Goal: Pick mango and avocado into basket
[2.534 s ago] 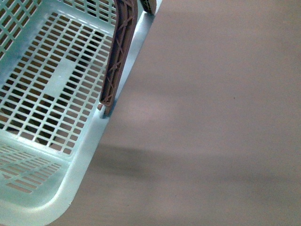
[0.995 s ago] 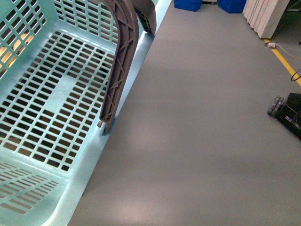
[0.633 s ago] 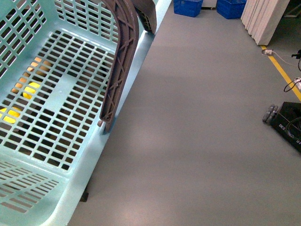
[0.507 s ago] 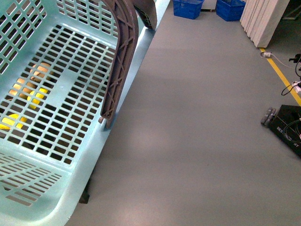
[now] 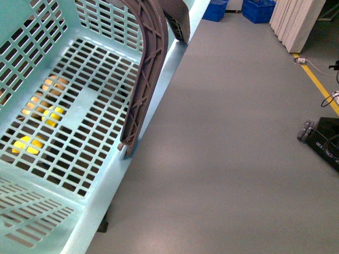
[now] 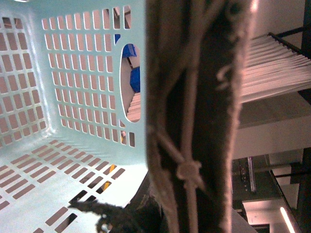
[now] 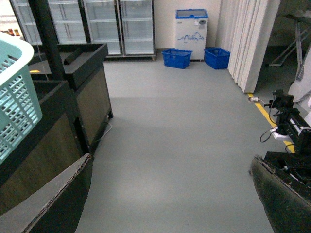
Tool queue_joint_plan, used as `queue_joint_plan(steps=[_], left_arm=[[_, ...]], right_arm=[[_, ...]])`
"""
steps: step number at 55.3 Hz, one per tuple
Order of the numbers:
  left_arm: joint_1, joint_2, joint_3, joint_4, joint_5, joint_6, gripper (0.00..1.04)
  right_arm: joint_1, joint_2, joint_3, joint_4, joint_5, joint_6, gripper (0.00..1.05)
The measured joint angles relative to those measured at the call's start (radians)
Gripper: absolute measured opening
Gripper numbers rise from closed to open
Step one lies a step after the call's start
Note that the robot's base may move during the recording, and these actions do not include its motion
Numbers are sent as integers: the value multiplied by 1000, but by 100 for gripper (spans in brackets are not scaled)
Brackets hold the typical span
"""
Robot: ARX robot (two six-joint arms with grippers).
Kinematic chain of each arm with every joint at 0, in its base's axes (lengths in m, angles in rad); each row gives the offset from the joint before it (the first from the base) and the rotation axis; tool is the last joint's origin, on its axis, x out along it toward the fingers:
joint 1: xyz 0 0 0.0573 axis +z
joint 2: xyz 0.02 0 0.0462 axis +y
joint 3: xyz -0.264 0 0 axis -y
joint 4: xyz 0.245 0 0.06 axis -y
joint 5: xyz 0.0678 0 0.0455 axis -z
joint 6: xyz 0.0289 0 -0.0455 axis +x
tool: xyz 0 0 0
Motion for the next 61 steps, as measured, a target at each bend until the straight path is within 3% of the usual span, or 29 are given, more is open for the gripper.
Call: queue_joint_plan(steps=[61], left_arm=[[6,0,-2,-1,-19,13,6]], right_arm=[[0,0,0,0,-5,0,96]])
